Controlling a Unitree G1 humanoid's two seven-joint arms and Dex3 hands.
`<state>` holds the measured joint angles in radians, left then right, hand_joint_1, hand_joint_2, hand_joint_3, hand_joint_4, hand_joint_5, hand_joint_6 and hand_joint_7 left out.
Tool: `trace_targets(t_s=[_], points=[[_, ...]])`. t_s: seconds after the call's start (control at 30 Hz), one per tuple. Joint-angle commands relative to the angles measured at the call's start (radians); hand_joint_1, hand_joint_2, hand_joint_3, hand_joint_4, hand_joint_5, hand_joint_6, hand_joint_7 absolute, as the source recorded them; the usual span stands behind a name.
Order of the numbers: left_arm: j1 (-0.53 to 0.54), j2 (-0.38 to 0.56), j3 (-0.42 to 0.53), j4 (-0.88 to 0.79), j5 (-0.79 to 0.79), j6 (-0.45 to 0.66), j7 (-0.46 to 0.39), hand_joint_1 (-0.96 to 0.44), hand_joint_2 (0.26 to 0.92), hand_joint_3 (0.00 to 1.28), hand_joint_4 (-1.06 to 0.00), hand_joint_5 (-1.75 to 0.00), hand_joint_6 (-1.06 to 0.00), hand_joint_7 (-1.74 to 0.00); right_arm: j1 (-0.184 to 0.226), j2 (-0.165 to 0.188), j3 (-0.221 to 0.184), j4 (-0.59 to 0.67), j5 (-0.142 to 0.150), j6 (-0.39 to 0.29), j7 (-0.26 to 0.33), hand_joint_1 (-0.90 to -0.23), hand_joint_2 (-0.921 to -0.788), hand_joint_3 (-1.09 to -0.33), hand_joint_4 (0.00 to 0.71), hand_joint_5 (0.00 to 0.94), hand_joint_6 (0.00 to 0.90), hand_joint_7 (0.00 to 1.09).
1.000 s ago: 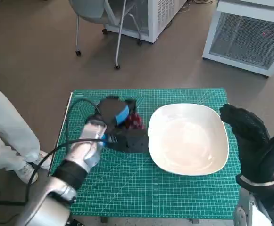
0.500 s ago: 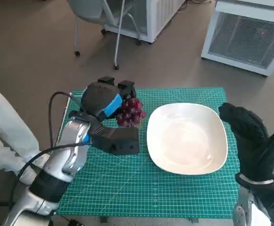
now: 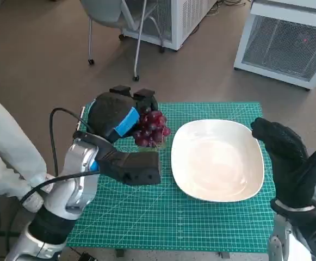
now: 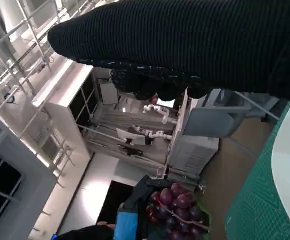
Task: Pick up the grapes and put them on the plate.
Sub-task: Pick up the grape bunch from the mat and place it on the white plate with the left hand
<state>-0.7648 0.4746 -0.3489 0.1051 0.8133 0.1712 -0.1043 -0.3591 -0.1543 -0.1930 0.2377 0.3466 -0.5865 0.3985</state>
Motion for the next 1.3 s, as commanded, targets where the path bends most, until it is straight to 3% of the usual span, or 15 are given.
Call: trace_targets(t_s=[0.03, 0.17, 0.27, 0.33, 0.43, 0.5, 0.57, 0.67, 0.77, 1.2, 1.3], points=[[-0.001, -0.012, -0.002, -0.006, 0.008, -0.024, 0.004, 0.00, 0.917, 0.03, -0.76, -1.18, -0.68, -1.01, 0.005, -0.003, -0.002, 0.017, -0.006, 0.004, 0.003, -0.484, -0.921, -0.521, 0.531, 0.000, 0.184, 0.59], [-0.021, -0.046, -0.020, 0.022, 0.005, -0.058, 0.020, 0.00, 0.920, 0.03, -0.76, -1.13, -0.65, -1.10, 0.004, -0.005, -0.004, 0.017, -0.004, 0.004, 0.004, -0.484, -0.921, -0.521, 0.531, 0.000, 0.184, 0.59], [-0.049, -0.089, -0.049, 0.043, 0.027, -0.063, 0.027, 0.00, 0.913, 0.05, -0.73, -1.19, -0.67, -1.04, 0.003, -0.007, -0.006, 0.019, -0.001, 0.004, 0.006, -0.485, -0.921, -0.520, 0.531, 0.000, 0.185, 0.59], [-0.066, -0.114, -0.067, 0.056, 0.040, -0.065, 0.029, 0.00, 0.845, 0.18, -0.70, -1.29, -0.70, -1.01, 0.003, -0.007, -0.007, 0.020, 0.000, 0.004, 0.007, -0.487, -0.921, -0.520, 0.531, 0.000, 0.185, 0.59], [-0.109, -0.159, -0.106, 0.096, 0.065, -0.073, 0.034, 0.00, 0.689, 0.49, -0.65, -1.42, -0.68, -1.07, 0.004, -0.008, -0.008, 0.017, 0.003, 0.005, 0.009, -0.490, -0.921, -0.519, 0.531, 0.000, 0.185, 0.59], [-0.140, -0.186, -0.127, 0.127, 0.078, -0.080, 0.034, 0.00, 0.653, 0.58, -0.64, -1.44, -0.64, -1.13, 0.006, -0.009, -0.010, 0.014, 0.006, 0.006, 0.010, -0.492, -0.921, -0.518, 0.531, 0.000, 0.186, 0.59], [-0.171, -0.209, -0.143, 0.160, 0.085, -0.084, 0.032, 0.00, 0.706, 0.50, -0.64, -1.40, -0.59, -1.18, 0.008, -0.010, -0.011, 0.011, 0.009, 0.005, 0.012, -0.493, -0.921, -0.517, 0.531, 0.000, 0.186, 0.59], [-0.214, -0.242, -0.158, 0.217, 0.087, -0.094, 0.034, 0.00, 0.846, 0.27, -0.66, -1.30, -0.53, -1.21, 0.012, -0.011, -0.014, 0.006, 0.013, 0.004, 0.014, -0.492, -0.921, -0.517, 0.532, 0.001, 0.187, 0.58], [-0.251, -0.274, -0.167, 0.276, 0.080, -0.107, 0.037, 0.00, 0.895, 0.18, -0.67, -1.27, -0.50, -1.22, 0.018, -0.013, -0.019, 0.001, 0.016, 0.002, 0.017, -0.489, -0.921, -0.517, 0.532, 0.001, 0.188, 0.58], [-0.360, -0.398, -0.197, 0.517, 0.062, -0.133, 0.082, 0.00, 0.920, 0.11, -0.70, -1.27, -0.54, -1.13, 0.043, -0.014, -0.041, -0.025, 0.017, -0.009, 0.015, -0.468, -0.921, -0.523, 0.530, 0.000, 0.191, 0.57], [-0.371, -0.420, -0.198, 0.557, 0.050, -0.140, 0.088, 0.00, 0.877, 0.21, -0.63, -1.38, -0.57, -1.10, 0.046, -0.011, -0.044, -0.026, 0.011, -0.016, 0.010, -0.465, -0.921, -0.523, 0.530, 0.000, 0.192, 0.57]])
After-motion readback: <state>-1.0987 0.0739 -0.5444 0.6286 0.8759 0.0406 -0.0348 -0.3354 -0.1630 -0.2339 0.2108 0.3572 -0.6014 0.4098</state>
